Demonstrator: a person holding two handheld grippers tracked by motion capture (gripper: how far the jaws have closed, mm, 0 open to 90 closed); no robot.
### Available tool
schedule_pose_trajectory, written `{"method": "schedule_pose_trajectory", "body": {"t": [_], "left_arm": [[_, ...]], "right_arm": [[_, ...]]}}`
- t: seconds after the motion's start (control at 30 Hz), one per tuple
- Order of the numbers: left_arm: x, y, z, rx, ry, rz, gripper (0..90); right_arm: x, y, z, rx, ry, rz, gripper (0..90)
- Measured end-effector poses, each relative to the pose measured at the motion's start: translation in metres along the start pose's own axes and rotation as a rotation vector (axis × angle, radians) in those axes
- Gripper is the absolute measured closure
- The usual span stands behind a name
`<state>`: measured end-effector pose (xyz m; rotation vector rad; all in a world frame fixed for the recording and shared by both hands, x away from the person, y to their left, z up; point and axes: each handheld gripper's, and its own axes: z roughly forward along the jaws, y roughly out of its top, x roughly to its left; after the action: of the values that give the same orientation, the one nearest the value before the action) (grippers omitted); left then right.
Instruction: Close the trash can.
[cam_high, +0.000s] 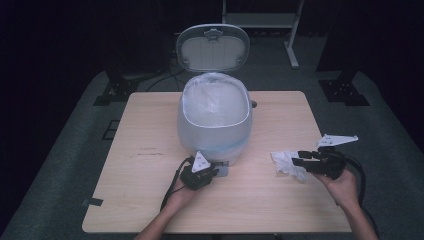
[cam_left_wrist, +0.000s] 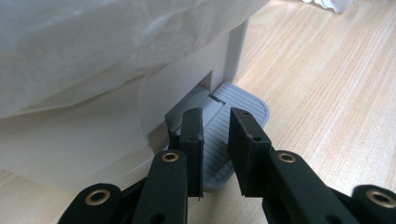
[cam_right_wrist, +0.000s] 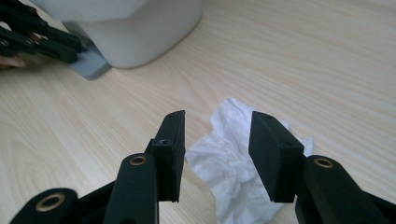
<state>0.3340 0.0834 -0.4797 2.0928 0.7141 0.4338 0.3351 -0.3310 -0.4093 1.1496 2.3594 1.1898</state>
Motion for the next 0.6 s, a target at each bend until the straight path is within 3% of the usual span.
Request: {"method": "schedule_pose_trajectory", "body": {"t": [0.27,0.6], "left_arm": [[0.000,0.000,0.000,-0.003,-0.001,-0.003,75.5],[0.000,0.000,0.000,-0.002,-0.001,-0.003,75.5]], "right_arm": [[-0.006,-0.014,0.010,0.023,-0.015,0.016,55.3],[-0.006,-0.017,0.024,0.066,-0.024,-0.007,56.2]]}}
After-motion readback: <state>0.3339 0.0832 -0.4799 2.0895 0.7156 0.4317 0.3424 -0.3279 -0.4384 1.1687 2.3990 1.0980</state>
